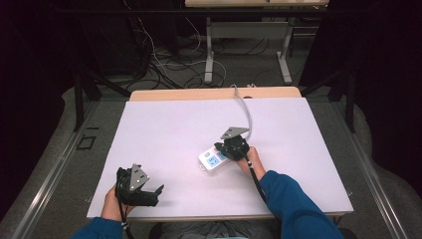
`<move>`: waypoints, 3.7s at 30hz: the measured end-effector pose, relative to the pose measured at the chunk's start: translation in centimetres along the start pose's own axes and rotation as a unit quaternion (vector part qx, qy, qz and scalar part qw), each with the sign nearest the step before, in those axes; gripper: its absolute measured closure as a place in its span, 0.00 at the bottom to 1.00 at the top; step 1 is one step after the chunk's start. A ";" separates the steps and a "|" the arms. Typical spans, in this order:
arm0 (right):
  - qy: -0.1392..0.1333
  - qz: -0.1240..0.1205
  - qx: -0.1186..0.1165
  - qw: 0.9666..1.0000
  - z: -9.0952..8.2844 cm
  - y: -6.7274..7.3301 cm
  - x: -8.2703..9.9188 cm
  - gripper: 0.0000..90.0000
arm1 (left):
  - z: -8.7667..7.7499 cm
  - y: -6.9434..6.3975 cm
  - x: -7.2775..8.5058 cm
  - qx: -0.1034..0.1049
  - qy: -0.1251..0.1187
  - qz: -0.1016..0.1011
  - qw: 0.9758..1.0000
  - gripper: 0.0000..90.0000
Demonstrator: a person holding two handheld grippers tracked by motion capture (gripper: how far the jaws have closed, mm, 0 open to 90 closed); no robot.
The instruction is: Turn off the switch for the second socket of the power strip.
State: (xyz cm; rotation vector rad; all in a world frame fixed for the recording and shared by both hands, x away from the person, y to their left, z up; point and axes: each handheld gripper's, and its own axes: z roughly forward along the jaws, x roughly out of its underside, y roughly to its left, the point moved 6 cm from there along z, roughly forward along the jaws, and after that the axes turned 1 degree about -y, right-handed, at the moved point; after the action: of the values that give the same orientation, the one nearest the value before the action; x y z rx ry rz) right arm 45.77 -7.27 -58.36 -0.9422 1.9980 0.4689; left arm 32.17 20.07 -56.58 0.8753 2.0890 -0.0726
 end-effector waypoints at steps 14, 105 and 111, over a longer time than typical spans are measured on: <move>0.000 -0.002 0.003 1.000 0.0 0.0 0.0 1.00 | 0.0 0.0 0.0 0.001 -0.001 0.000 1.000 0.01; -0.019 -0.027 0.036 0.999 -1.6 0.1 -1.7 0.82 | -0.1 -0.1 -0.1 0.003 -0.007 -0.002 1.000 0.01; -0.009 -0.030 0.020 0.999 -1.7 0.3 -1.6 0.57 | -0.1 -0.1 0.0 0.003 -0.006 -0.003 1.000 0.01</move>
State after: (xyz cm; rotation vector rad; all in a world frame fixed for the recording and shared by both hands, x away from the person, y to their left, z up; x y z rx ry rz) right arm 45.16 -7.44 -56.10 -0.9675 1.9494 0.4017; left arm 32.03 20.05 -56.50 0.8705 2.0818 -0.0877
